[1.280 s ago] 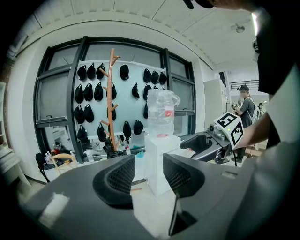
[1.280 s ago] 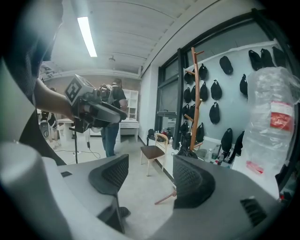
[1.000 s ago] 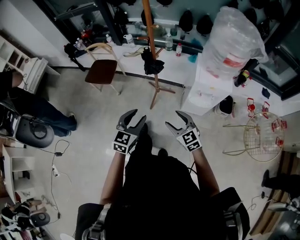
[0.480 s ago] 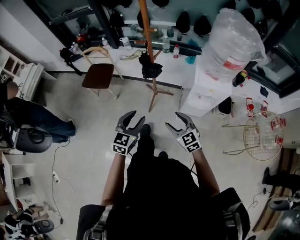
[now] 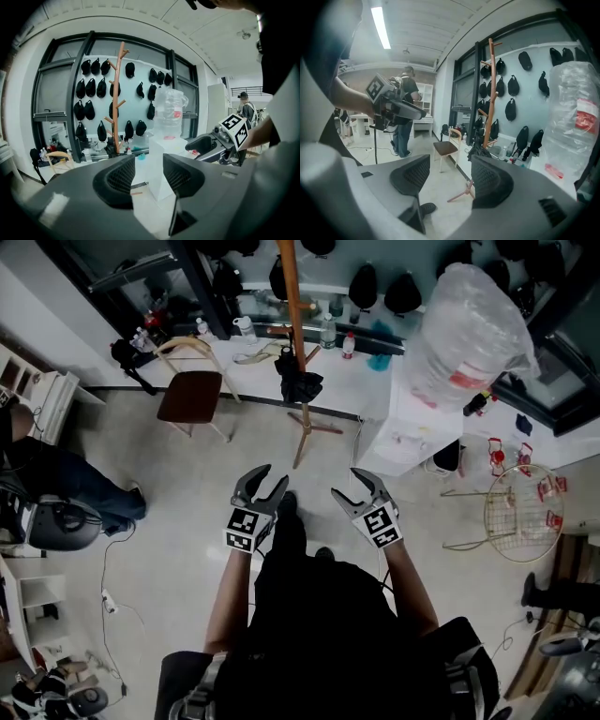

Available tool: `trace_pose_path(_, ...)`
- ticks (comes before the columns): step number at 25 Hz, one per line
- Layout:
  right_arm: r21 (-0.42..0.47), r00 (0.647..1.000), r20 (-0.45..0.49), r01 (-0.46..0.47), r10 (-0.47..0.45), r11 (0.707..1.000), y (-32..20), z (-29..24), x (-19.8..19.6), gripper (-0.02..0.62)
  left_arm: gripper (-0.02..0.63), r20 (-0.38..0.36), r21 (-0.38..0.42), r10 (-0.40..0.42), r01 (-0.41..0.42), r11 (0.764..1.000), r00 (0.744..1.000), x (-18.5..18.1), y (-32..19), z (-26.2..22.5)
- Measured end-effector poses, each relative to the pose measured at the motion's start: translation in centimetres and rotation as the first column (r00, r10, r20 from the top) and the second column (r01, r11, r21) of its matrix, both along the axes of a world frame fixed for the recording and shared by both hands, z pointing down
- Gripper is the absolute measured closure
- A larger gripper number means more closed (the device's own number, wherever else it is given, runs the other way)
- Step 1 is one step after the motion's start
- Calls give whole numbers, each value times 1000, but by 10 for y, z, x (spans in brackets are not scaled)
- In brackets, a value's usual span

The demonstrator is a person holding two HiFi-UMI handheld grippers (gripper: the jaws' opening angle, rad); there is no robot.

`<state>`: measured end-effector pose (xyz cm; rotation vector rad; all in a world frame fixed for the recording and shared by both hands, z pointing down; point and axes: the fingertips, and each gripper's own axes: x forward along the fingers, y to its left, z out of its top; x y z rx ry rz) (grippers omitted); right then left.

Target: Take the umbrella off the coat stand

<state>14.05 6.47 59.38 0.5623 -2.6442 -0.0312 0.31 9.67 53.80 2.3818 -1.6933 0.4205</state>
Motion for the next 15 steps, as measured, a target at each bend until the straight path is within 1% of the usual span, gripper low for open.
trace_pose_path(15, -5, 999, -7, -47, 47, 999, -48, -3, -45, 318, 420, -17, -4, 36, -36, 999, 999, -46, -54, -2)
